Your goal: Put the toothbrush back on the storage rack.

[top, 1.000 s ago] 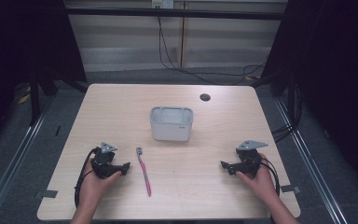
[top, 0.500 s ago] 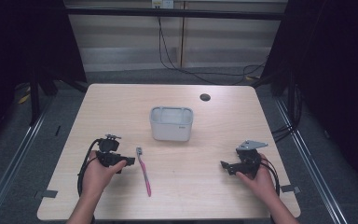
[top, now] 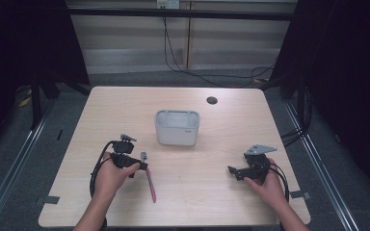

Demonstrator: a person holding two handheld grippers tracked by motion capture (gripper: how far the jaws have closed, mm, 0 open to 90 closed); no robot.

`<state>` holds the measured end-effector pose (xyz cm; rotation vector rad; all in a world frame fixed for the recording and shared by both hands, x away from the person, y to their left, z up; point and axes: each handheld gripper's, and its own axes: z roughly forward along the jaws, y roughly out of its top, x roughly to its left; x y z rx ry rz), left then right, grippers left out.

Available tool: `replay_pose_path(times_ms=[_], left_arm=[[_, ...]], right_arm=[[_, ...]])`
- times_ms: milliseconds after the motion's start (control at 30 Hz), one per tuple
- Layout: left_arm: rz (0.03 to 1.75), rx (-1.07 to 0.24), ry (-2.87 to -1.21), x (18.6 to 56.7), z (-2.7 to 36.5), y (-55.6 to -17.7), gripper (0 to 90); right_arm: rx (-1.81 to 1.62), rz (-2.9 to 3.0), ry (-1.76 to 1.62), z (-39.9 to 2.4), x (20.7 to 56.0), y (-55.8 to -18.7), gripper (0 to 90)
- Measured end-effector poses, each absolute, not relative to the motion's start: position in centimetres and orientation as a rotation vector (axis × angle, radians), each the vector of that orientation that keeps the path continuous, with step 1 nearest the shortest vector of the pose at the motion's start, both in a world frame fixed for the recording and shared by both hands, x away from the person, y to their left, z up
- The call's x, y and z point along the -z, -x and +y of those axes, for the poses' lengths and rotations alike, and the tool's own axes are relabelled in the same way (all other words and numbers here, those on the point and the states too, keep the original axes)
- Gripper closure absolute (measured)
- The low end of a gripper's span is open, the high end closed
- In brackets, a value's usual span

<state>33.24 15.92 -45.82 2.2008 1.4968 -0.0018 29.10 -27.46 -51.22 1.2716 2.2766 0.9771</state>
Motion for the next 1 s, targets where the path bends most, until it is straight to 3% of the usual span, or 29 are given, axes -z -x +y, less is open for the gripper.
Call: replay_pose_path(times_ms=[267, 567, 1000], left_arm=[[1.512, 0.027, -2.212, 46.3, 15.2, -33.5, 48.9], [1.504, -0.042, -2.202, 46.9, 14.4, -33.2, 52.9], [1.527, -0.089, -2.246, 47.0, 13.8, -33.0, 66.1]], right_arm=[[-0.98, 2.277, -1.272, -27.5, 51.2, -29.1, 11.8], [-0.981, 2.277, -1.272, -27.5, 51.2, -29.1, 11.8], [-0.981, 2.277, -1.271, -27.5, 51.2, -29.1, 11.8]])
